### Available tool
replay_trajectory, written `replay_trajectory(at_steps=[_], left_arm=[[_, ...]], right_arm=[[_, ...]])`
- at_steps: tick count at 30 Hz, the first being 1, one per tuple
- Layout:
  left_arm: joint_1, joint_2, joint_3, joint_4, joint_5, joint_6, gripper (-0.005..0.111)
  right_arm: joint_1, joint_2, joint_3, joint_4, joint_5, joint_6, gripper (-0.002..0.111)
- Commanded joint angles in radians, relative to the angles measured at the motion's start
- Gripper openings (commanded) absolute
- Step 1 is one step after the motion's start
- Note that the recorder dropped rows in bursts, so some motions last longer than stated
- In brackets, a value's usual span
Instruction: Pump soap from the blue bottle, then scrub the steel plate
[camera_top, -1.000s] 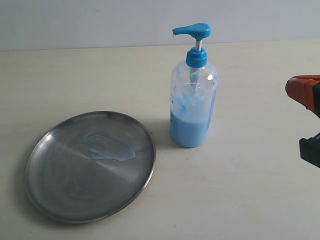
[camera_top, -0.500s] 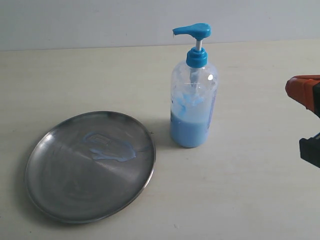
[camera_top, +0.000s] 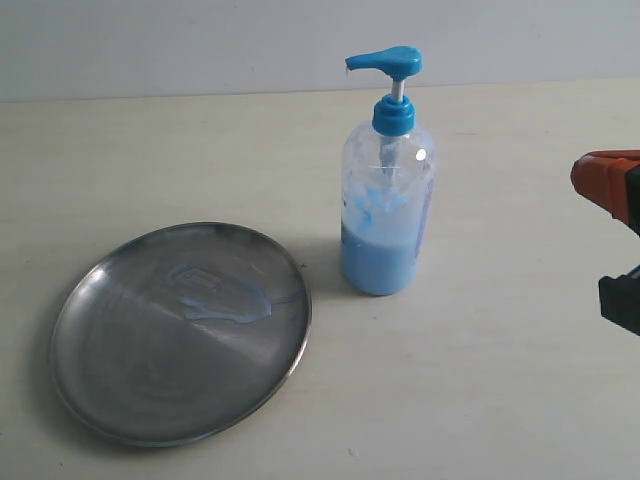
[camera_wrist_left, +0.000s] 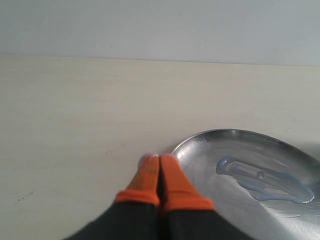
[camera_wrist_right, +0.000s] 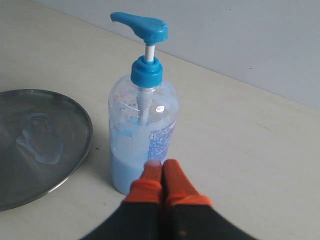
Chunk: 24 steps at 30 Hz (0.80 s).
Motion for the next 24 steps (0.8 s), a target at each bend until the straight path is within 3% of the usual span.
replay_trajectory(at_steps=[1, 6, 12, 24], left_arm=[[0.001, -0.006, 0.003, 0.001, -0.007, -0.007, 0.0], [0.001, -0.006, 0.003, 0.001, -0.007, -0.007, 0.0], [0.001, -0.006, 0.003, 0.001, -0.007, -0.007, 0.0], [0.001, -0.006, 0.003, 0.001, -0.007, -0.004, 0.0]], right_arm=[[-0.004, -0.007, 0.001, -0.003, -0.011, 0.006, 0.0], [-0.02, -0.064, 0.001, -0.002, -0.011, 0.006, 0.0], [-0.189, -0.129, 0.001, -0.002, -0.013, 0.006, 0.0], [-0.418, -0.22, 0.001, -0.002, -0.013, 0.006, 0.0]])
